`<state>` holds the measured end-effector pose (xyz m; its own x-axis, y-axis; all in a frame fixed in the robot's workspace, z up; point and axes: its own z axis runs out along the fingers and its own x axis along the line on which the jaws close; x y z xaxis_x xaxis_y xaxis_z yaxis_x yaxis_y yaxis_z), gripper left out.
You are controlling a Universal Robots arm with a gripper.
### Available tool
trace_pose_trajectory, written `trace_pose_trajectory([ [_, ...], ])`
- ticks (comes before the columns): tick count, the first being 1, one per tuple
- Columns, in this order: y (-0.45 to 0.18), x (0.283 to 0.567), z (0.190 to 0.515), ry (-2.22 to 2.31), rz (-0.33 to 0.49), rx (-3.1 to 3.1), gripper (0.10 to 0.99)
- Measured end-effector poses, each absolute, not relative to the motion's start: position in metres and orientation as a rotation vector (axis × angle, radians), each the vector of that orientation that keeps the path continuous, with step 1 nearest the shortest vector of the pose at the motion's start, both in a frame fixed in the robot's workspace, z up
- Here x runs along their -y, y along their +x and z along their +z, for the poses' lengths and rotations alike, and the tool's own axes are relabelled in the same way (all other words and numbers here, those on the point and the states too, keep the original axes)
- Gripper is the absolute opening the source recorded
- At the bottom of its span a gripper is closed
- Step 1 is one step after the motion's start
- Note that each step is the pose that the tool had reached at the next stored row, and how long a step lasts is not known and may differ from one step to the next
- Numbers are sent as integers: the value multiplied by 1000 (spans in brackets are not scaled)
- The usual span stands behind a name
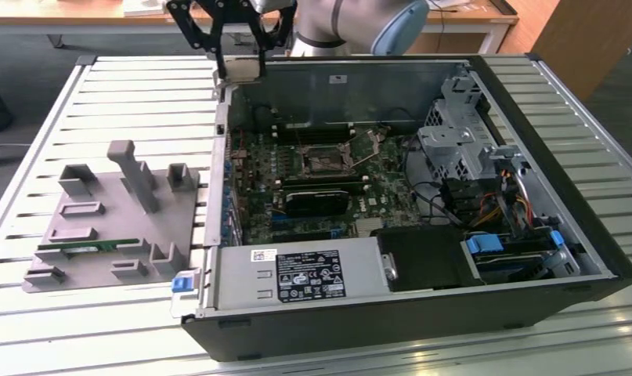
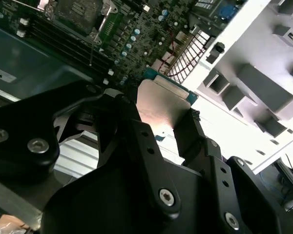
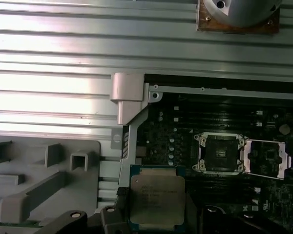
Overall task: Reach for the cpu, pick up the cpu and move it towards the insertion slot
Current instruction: 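Pick up the cpu and move it towards the insertion slot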
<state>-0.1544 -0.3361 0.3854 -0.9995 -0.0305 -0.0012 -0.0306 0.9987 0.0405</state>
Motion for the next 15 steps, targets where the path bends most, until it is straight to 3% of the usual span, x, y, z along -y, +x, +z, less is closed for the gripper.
trace_pose_trajectory([
  [15,-116,335,381,-17,64,-3140,545],
])
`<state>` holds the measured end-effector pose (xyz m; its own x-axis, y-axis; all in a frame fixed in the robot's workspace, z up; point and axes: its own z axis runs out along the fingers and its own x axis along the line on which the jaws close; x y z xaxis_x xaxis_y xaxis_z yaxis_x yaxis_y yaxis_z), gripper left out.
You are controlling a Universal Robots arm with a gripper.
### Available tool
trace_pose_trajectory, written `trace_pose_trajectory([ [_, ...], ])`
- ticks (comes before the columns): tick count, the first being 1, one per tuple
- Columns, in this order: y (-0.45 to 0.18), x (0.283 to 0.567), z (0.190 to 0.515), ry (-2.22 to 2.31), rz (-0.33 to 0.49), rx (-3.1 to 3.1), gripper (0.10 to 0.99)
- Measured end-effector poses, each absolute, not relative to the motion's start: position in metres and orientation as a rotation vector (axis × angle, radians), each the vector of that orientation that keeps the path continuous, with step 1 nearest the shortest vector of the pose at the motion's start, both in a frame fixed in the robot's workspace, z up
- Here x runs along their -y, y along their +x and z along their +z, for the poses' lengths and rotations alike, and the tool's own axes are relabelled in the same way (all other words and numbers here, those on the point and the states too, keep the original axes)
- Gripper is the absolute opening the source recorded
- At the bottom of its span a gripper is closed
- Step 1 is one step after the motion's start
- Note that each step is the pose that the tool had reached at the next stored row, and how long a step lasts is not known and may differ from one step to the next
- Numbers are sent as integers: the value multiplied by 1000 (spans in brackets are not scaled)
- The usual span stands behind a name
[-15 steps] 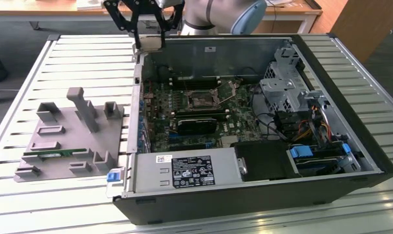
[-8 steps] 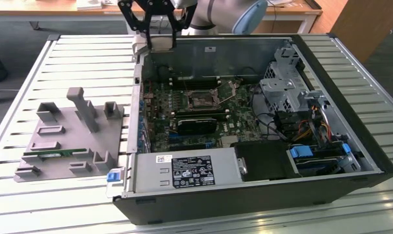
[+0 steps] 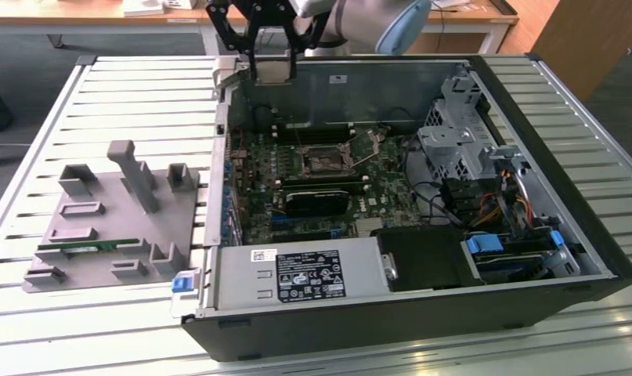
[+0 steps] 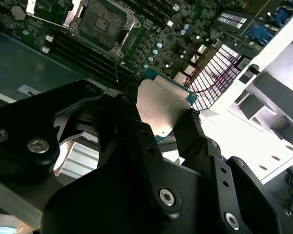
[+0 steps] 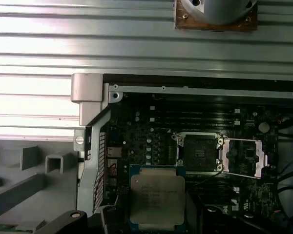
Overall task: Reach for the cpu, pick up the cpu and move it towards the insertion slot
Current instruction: 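Pick up the cpu and move it towards the insertion slot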
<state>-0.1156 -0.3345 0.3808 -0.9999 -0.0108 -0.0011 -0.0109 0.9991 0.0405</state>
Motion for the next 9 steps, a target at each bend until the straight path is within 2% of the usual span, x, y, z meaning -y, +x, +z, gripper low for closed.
trace_pose_trajectory([
  [9,-94,333,379,-1,64,-3140,545],
])
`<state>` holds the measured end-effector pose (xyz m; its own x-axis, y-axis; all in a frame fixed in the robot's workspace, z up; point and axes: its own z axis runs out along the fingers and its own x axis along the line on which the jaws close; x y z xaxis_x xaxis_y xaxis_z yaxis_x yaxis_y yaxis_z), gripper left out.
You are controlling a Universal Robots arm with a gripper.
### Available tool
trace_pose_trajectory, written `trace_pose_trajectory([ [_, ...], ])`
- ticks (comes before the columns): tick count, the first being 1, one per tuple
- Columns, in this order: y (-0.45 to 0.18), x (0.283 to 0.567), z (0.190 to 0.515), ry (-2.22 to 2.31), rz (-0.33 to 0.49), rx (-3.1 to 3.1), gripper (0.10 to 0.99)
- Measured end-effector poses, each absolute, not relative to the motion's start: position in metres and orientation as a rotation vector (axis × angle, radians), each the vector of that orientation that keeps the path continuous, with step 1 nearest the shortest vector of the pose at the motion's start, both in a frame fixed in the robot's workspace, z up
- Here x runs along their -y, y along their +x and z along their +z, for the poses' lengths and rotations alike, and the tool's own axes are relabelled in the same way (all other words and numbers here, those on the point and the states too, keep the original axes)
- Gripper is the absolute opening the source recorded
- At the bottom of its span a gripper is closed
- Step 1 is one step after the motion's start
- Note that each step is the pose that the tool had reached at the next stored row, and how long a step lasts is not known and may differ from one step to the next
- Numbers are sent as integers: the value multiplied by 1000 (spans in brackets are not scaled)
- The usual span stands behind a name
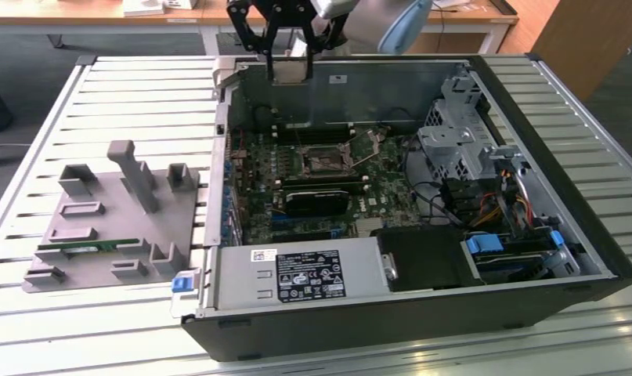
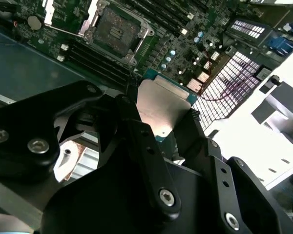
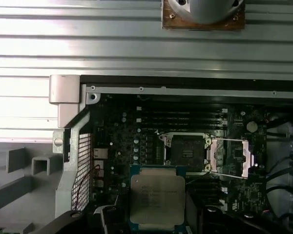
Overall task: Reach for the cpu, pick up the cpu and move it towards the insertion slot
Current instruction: 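Pick up the cpu and move it towards the insertion slot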
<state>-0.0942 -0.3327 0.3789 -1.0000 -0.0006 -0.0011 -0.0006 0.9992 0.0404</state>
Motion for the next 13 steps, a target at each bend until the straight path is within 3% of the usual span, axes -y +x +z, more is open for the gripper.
trace_pose_trajectory([
  [13,-64,327,377,17,64,-3140,545],
])
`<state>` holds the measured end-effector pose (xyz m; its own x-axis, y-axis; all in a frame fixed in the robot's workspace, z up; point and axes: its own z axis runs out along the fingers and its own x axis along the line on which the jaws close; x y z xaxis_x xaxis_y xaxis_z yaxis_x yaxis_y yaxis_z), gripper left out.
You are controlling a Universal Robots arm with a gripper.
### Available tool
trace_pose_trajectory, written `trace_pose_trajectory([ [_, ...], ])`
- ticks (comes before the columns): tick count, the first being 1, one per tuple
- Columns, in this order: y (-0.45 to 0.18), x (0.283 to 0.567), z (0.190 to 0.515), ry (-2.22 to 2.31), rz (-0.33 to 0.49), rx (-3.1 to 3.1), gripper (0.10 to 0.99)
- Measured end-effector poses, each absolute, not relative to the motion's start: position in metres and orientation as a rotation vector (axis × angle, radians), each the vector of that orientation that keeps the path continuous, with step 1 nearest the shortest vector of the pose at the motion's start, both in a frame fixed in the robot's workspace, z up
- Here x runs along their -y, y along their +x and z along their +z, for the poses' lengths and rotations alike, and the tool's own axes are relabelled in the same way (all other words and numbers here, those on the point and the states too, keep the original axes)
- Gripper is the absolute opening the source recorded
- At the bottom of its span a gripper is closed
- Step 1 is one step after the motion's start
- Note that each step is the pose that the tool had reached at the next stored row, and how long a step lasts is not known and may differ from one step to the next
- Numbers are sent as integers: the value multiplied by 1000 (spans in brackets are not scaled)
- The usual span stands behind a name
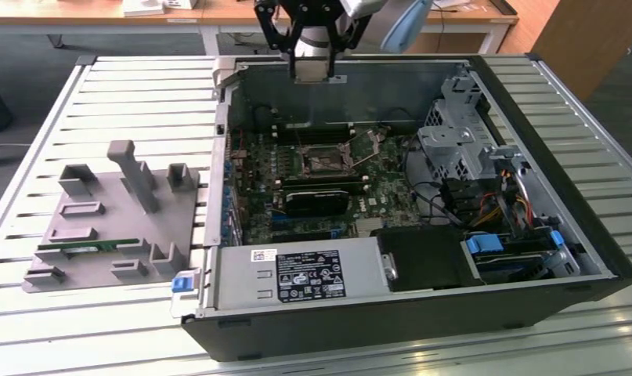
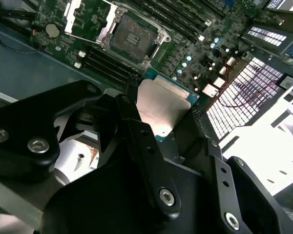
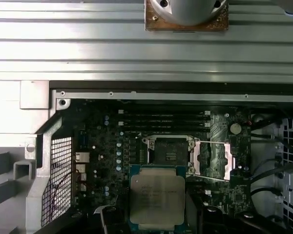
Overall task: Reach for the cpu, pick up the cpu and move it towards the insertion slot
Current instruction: 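Pick up the cpu and move it towards the insertion slot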
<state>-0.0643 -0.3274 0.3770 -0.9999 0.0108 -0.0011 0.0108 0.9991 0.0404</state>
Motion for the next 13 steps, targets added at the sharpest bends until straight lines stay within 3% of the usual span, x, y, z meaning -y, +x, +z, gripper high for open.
trace_pose_trajectory([
  [13,-46,326,376,32,63,-3139,545],
])
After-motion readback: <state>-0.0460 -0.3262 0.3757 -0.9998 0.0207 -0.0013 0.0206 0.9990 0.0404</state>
